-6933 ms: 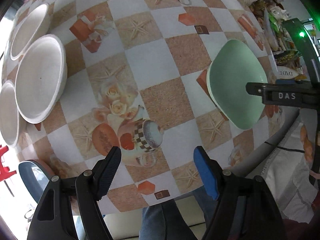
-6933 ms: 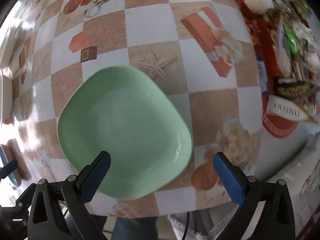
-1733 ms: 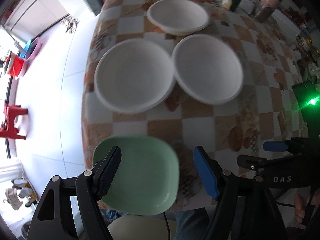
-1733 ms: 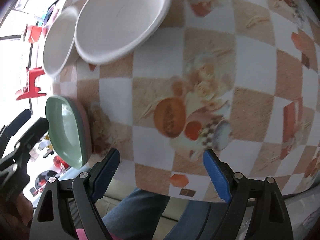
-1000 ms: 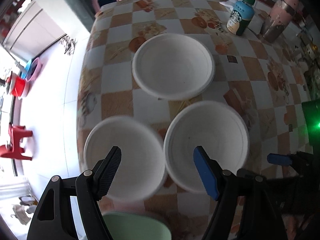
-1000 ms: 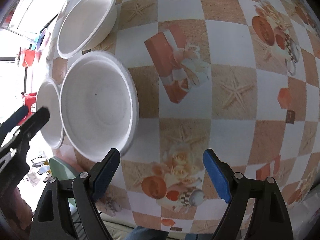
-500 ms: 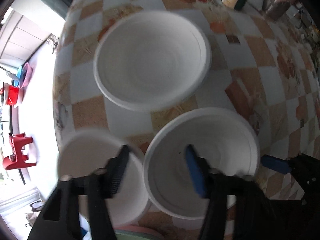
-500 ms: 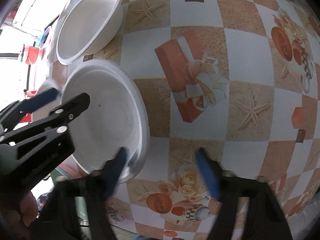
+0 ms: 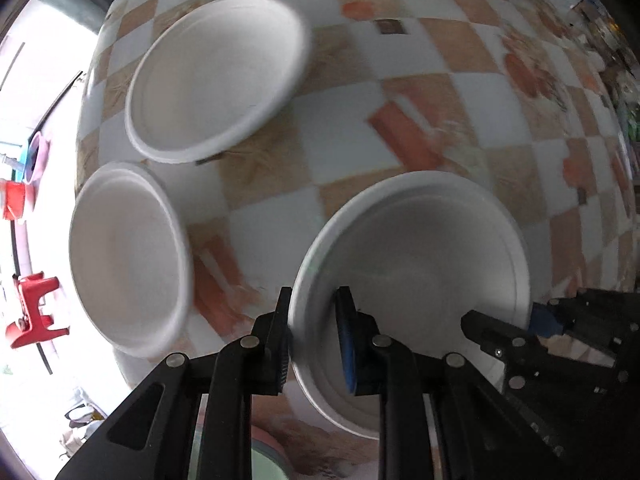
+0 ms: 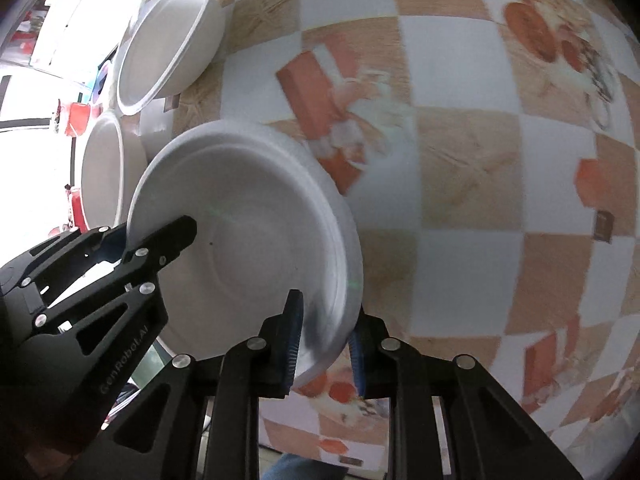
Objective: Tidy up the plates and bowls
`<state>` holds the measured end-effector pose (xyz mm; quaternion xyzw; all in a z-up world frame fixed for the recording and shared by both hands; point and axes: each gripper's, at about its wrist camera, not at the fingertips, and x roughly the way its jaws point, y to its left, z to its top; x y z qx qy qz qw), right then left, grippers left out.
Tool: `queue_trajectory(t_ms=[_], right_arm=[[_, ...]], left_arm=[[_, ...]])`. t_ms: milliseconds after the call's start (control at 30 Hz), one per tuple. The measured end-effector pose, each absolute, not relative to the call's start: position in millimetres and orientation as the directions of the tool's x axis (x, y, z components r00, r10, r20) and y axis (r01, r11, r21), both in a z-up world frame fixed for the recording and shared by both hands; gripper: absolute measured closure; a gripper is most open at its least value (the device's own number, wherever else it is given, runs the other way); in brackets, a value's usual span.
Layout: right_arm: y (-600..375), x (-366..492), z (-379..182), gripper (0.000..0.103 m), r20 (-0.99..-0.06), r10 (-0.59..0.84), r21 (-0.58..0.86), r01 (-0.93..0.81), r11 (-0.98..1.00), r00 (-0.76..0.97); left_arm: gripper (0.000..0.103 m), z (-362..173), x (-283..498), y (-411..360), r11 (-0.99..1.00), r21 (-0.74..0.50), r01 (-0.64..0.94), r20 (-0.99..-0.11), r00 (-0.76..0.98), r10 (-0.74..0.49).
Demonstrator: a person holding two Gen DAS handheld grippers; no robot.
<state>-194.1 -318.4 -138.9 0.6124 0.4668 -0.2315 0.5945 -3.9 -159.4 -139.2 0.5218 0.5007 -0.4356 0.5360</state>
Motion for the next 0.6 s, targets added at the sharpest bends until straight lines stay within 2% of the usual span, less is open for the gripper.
queue_trajectory(t_ms=[600], right_arm=[[-255,-294,-168,0.079,-0.875,0.310,0.406,0.913,0.051,0.372]], left_arm=[[0.080,-161,-137,-118,-0.066,0.033,0.997,-0.994,0.040,0.106]])
